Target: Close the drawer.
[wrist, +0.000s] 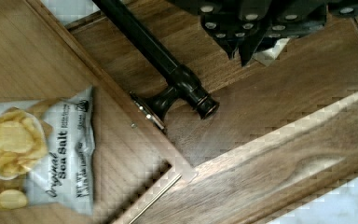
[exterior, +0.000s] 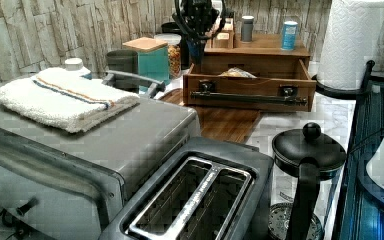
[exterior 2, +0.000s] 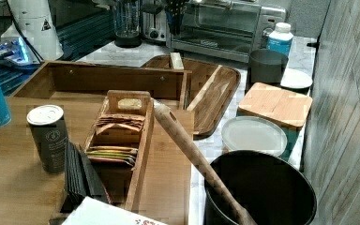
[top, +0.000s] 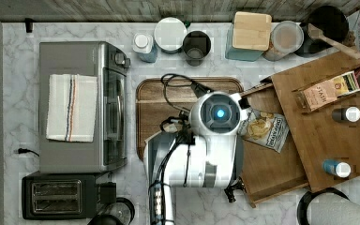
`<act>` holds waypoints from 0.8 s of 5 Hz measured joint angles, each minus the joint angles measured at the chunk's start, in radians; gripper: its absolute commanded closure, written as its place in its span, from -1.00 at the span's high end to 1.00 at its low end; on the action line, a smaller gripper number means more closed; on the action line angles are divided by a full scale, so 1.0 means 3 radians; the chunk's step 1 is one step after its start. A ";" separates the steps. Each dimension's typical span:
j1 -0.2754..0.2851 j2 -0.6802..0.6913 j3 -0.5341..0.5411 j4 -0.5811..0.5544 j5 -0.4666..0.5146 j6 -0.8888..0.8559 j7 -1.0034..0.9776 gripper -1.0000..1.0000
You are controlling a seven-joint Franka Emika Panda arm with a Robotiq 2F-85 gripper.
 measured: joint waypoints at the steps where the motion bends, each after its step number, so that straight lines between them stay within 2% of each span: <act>1: 0.0029 -0.0209 0.0077 -0.0410 -0.0005 0.0387 -0.0368 -1.00; 2: 0.0100 -0.0389 0.0104 -0.0736 -0.0005 0.0562 -0.0843 -1.00; 4: 0.0186 -0.0244 0.0103 -0.1042 0.0135 0.0815 -0.1499 -1.00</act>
